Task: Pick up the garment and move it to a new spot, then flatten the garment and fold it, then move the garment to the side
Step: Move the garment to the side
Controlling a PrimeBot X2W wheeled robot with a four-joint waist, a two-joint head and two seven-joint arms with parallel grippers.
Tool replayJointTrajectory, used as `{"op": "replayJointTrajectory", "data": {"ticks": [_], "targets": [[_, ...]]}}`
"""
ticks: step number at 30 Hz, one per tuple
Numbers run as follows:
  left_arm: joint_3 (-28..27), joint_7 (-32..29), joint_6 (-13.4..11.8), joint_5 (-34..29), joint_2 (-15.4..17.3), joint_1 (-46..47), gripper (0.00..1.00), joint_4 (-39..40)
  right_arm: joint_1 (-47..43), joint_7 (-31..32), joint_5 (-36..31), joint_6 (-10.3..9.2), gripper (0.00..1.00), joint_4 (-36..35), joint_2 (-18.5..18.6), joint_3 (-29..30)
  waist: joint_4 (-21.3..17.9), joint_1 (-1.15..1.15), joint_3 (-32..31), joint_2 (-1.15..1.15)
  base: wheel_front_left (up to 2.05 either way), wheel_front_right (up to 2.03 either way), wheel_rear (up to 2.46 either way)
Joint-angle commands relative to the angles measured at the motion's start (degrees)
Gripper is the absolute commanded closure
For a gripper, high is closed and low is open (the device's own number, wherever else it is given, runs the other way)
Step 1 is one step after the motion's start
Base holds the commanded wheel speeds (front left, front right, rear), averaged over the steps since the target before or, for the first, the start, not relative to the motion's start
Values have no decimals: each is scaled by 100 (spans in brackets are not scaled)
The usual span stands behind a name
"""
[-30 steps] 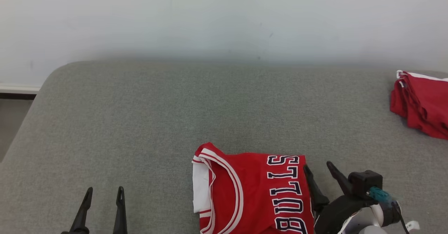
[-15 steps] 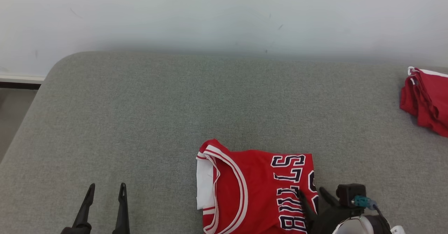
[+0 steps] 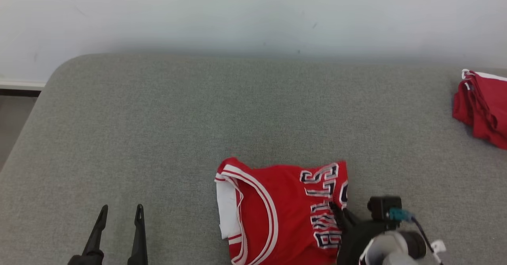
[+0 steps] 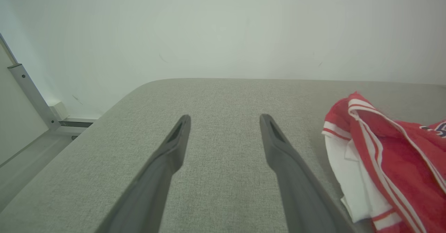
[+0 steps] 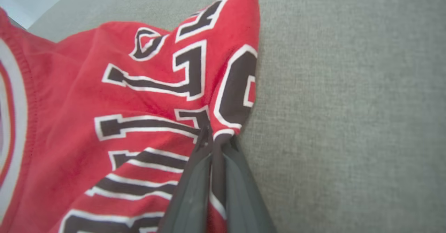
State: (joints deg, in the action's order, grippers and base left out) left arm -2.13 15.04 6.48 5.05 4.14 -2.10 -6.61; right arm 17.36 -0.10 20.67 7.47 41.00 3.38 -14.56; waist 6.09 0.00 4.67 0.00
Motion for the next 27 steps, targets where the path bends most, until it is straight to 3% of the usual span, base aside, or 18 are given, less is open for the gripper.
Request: {"op": "replayJointTrajectory", "data": {"ticks": [1,8,14,27], "targets": [[-4,17,-28,-47,-10,84,0,24,161,-37,17,3,100,5,35,7,-20,0,70,0,0,0,0],[63,17,-4,-29,-22,323,0,17,1199,-36,53,3,100,-74,317,-82,-104,0,502,0,0,0,0],[126,17,27,-55,-15,627,0,177,2160,25,58,3,100,-219,767,-126,-337,0,1076,0,0,0,0],[-64,17,25,-136,358,1092,0,879,3752,208,265,3,100,-790,1911,-121,-1561,0,2455,0,0,0,0]]}}
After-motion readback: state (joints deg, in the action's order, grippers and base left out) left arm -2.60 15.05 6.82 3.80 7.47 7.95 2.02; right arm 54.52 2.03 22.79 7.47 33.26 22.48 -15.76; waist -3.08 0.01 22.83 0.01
